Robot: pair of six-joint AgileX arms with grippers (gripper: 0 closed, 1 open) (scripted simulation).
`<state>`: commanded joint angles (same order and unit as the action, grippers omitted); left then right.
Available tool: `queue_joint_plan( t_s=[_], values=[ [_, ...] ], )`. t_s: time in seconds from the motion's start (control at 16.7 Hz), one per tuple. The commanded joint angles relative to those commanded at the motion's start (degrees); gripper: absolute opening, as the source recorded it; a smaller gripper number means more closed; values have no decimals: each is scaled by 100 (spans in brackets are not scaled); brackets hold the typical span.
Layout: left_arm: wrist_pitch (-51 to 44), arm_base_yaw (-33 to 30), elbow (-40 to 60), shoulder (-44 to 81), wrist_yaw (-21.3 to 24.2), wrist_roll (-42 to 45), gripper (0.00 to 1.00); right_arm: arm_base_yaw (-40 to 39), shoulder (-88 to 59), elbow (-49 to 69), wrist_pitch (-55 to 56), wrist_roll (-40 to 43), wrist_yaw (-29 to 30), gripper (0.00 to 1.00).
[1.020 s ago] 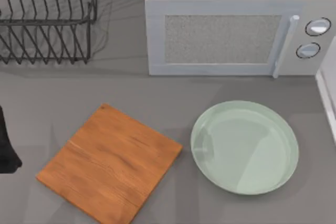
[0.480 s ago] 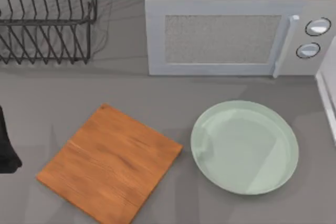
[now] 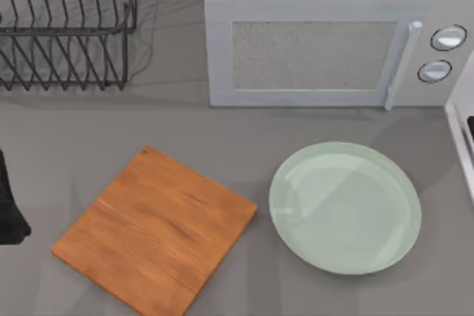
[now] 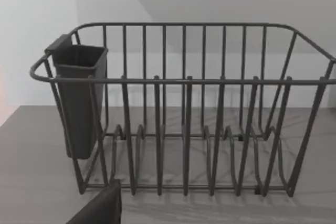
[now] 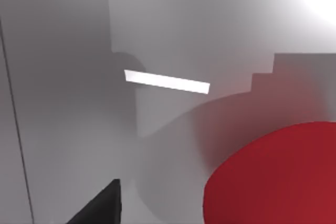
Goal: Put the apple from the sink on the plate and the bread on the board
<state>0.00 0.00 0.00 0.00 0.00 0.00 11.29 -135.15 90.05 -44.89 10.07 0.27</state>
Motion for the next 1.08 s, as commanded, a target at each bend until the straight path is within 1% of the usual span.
queue_joint_plan(
  t_s=[0.06, 0.84, 0.9, 1.08],
  values=[
    [0, 0, 0, 0, 0, 0, 100, 0, 0, 0, 0, 0, 0, 100],
    [0, 0, 0, 0, 0, 0, 100, 0, 0, 0, 0, 0, 0, 2],
    [0, 0, 0, 0, 0, 0, 100, 0, 0, 0, 0, 0, 0, 0],
    [0, 0, 0, 0, 0, 0, 100, 0, 0, 0, 0, 0, 0, 0]
  ],
)
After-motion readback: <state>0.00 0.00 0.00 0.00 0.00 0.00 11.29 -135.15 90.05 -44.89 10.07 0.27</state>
